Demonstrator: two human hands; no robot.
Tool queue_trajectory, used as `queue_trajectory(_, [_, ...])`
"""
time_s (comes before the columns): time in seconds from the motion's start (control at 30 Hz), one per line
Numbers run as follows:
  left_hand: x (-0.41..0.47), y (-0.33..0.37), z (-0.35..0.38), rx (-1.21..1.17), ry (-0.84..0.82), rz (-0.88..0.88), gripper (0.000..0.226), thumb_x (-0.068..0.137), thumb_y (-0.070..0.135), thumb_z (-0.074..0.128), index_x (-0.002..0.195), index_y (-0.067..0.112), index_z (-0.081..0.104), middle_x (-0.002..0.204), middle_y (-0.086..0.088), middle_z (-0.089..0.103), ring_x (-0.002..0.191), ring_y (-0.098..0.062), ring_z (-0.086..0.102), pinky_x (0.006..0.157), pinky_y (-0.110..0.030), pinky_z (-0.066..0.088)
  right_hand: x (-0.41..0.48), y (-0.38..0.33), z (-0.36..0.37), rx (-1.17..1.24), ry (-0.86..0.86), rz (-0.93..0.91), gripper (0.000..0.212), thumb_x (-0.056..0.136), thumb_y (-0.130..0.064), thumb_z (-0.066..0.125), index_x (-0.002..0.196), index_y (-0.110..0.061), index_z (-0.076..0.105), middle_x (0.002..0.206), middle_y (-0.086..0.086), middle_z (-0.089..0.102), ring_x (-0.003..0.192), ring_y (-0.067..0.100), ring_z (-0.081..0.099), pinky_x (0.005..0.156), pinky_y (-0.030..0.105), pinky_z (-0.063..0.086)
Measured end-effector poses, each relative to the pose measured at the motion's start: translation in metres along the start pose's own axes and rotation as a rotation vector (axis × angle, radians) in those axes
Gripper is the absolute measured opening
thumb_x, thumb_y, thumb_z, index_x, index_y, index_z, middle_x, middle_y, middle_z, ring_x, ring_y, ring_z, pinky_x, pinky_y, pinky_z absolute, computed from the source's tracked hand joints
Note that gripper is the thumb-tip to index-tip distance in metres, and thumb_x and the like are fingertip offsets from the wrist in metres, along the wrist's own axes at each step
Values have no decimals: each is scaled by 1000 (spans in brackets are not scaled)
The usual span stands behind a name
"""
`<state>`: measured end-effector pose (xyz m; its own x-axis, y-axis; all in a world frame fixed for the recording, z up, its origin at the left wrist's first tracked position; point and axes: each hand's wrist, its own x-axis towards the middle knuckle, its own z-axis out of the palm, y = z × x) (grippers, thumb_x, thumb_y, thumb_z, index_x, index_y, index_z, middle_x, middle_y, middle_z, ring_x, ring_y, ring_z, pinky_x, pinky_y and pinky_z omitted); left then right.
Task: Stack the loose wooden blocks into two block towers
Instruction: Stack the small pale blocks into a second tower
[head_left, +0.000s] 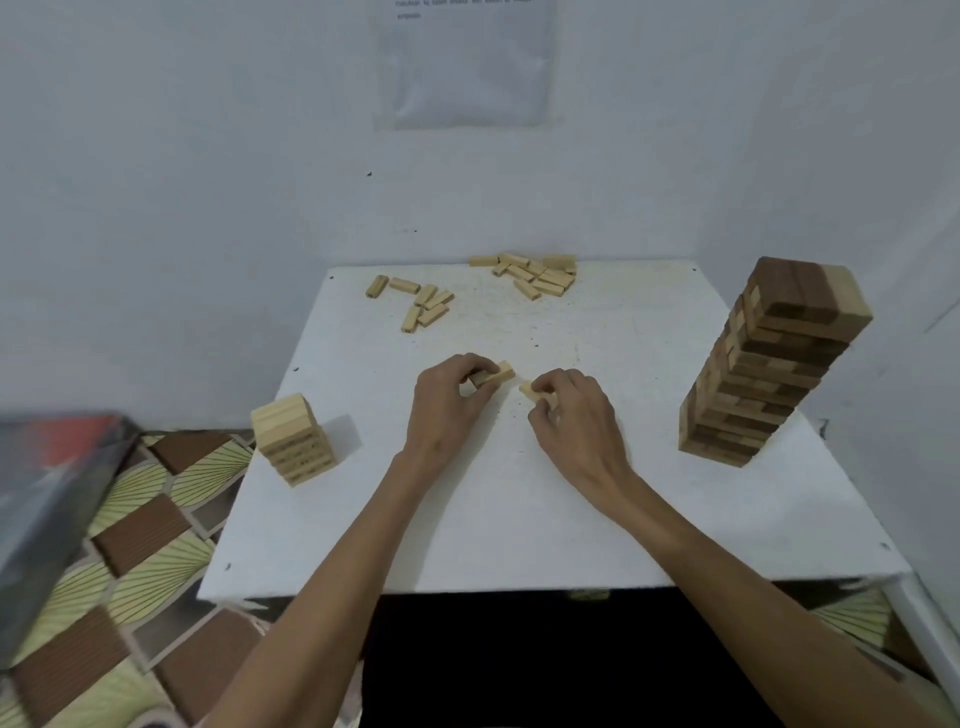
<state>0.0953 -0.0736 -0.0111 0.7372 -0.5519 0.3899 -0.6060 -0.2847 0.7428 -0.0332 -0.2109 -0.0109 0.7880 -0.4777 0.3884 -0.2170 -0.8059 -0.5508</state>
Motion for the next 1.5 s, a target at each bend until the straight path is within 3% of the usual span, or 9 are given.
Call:
queue_trajectory(0.3, [-75, 7, -14, 96, 62, -87, 14, 88, 21, 81, 101, 24, 78, 86, 29, 60, 91, -6, 58, 79, -16, 45, -47, -13, 4, 32, -130, -150, 19, 91, -8, 64, 108, -14, 70, 106, -6, 66, 100, 16, 52, 76, 25, 43])
queue_trajectory(0.47, [-79, 10, -16, 58, 70, -161, 14, 92, 29, 76, 105, 29, 80, 97, 17, 72, 92, 0, 62, 80, -13, 47, -47, -10, 7, 88, -147, -187, 21, 89, -3, 65, 105, -16, 71, 104, -10, 66, 97, 6, 44, 77, 15, 36])
queue_trajectory(0.6, [-77, 11, -22, 32, 136, -204, 16, 93, 24, 73, 107, 27, 80, 97, 31, 67, 102, 1, 61, 88, -17, 49, -45, -11, 5, 111, -166, -210, 23, 88, 1, 63, 102, -16, 72, 104, -11, 66, 97, 3, 42, 78, 4, 33])
queue_trajectory(0.8, [-71, 14, -26, 46, 90, -226, 17, 94, 20, 71, 106, 24, 82, 93, 37, 60, 106, -7, 61, 95, -32, 52, -41, -14, 8, 149, -200, -222, 22, 88, 0, 65, 100, -18, 71, 104, -12, 62, 99, 5, 47, 81, 2, 33])
queue_trajectory(0.9, [-72, 15, -24, 27, 90, -238, 20, 94, 14, 67, 104, 22, 82, 95, 35, 62, 109, -11, 61, 95, -36, 52, -41, -14, 9, 164, -213, -239, 21, 89, -2, 66, 100, -19, 70, 105, -11, 59, 101, 8, 50, 81, 4, 36])
queue_trajectory(1.0, [-72, 12, -25, 62, 57, -199, 21, 97, 15, 63, 105, 20, 82, 102, 17, 75, 112, -12, 57, 96, -36, 51, -40, -12, 11, 186, -211, -250, 19, 90, -3, 67, 102, -18, 69, 110, -8, 56, 107, 14, 54, 86, 17, 46])
queue_trajectory(1.23, [-74, 3, -34, 148, -84, -126, 39, 83, 11, 58, 115, 19, 78, 116, 4, 71, 113, -18, 53, 94, -14, 37, -34, -8, 13, 247, -185, -140, 25, 92, -15, 74, 115, -19, 66, 115, -11, 52, 106, 12, 55, 81, 27, 54])
queue_trajectory(1.37, [-73, -1, -37, 218, -123, -71, 38, 82, 23, 61, 116, 26, 77, 115, 12, 70, 116, -16, 51, 98, -29, 42, -33, -8, 12, 253, -207, -115, 34, 86, -21, 75, 118, -22, 62, 114, -13, 56, 107, 9, 52, 83, 34, 54])
queue_trajectory(1.5, [-71, -1, -41, 246, -169, -83, 36, 83, 40, 67, 118, 34, 73, 112, 21, 69, 113, -10, 51, 98, -42, 45, -38, -14, 9, 225, -250, -78, 59, 81, -41, 83, 131, -23, 56, 117, -13, 55, 112, 6, 46, 87, 10, 38])
